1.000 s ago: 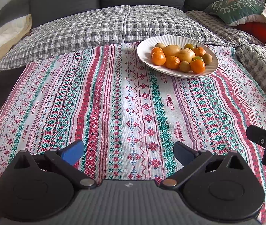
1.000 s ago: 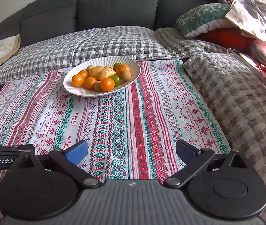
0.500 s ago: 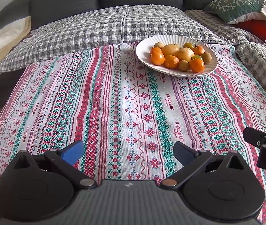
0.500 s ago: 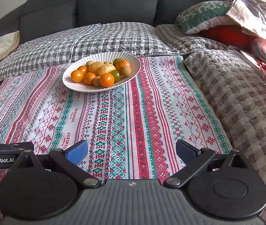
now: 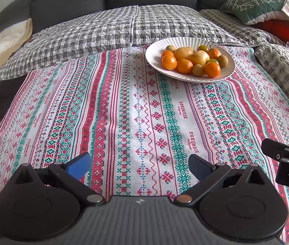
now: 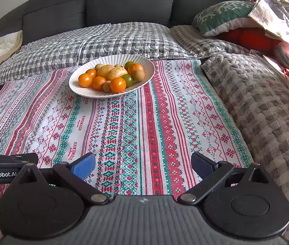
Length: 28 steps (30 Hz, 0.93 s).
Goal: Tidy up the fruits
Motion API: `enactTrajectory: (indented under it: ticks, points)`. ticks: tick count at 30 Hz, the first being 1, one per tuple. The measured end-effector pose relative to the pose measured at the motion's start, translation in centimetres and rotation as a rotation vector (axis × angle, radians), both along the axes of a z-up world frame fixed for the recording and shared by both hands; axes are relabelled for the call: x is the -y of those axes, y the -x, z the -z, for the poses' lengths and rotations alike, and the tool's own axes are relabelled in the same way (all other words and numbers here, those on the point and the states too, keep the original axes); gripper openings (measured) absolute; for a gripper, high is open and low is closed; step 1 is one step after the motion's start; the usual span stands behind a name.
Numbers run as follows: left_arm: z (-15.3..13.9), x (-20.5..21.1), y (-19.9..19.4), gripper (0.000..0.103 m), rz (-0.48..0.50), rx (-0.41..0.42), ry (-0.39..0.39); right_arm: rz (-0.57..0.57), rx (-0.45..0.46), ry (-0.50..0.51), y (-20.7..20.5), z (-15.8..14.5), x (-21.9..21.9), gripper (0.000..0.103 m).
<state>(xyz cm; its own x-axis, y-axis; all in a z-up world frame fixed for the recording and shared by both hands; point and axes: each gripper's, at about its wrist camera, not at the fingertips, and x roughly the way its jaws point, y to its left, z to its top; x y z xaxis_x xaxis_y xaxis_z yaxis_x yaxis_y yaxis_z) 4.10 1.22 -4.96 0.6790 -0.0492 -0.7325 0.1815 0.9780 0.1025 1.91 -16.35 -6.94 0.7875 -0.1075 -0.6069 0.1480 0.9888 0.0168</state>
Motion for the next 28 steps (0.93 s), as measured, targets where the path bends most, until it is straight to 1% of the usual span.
enactTrajectory:
  ticks: [20, 28]
  points:
    - [0.22, 0.09, 0.06, 0.102, 0.005, -0.007, 0.000, -0.001, -0.007, -0.003, -0.05, 0.04, -0.11, 0.101]
    - [0.17, 0.09, -0.03, 0.102, 0.021, -0.014, 0.004, -0.005, -0.007, -0.005, -0.01, 0.00, -0.16, 0.101]
